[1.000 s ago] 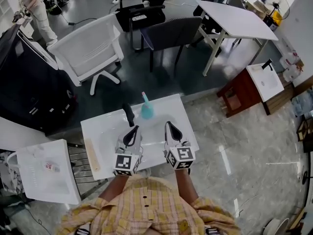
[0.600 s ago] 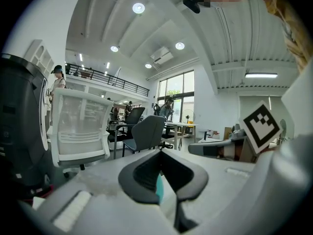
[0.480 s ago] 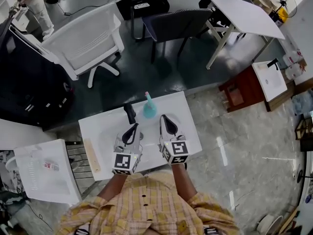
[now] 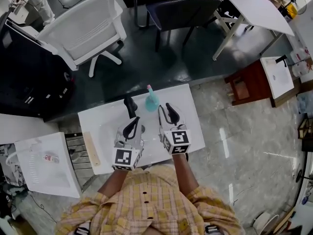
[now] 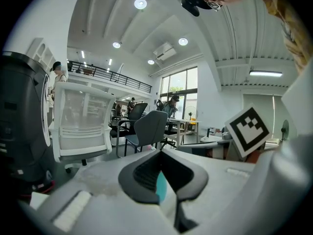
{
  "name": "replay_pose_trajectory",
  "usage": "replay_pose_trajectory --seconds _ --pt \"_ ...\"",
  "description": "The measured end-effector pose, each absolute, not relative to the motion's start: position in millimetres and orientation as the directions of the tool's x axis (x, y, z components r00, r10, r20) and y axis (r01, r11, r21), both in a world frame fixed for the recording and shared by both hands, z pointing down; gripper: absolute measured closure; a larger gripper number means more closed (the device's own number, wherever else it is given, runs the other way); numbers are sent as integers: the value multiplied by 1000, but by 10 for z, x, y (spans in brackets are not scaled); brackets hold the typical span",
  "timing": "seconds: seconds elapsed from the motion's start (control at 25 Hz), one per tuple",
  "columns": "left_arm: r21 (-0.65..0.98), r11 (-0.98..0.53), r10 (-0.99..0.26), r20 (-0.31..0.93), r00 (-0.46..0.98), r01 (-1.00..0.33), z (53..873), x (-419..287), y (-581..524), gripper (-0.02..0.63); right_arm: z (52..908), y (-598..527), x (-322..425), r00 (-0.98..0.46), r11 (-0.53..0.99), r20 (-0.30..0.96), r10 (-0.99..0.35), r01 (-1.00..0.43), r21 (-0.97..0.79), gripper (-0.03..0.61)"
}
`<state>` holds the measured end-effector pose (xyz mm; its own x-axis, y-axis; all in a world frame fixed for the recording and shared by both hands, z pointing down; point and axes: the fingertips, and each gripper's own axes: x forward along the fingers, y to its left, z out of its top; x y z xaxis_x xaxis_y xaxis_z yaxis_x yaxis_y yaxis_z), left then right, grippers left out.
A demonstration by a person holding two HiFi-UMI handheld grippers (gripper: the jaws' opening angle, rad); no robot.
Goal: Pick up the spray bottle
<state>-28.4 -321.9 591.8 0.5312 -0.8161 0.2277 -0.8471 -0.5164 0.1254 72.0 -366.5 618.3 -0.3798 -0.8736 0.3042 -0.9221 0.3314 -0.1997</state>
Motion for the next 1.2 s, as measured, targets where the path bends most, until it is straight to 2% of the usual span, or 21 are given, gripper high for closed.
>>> replay_pose_trajectory --seconds 0.2,0.4,1.0,1.2 --pt "129 -502 -822 238 518 -855 6017 -314 -3288 614 6369 -3837 636 -396 358 337 -854 -918 -172 419" --pt "132 -493 -822 254 510 -860 6078 -339 -3335 614 6503 -3993 494 -423 402 366 -829 -905 -137 395" --pt "139 -496 -813 273 515 -857 6184 -346 -3429 615 6807 -4219 350 -401 376 422 -813 -915 -145 417" --pt "139 -490 -817 273 508 -861 6192 -395 -3465 615 6833 -4291 379 -362 351 436 -824 -930 -109 471"
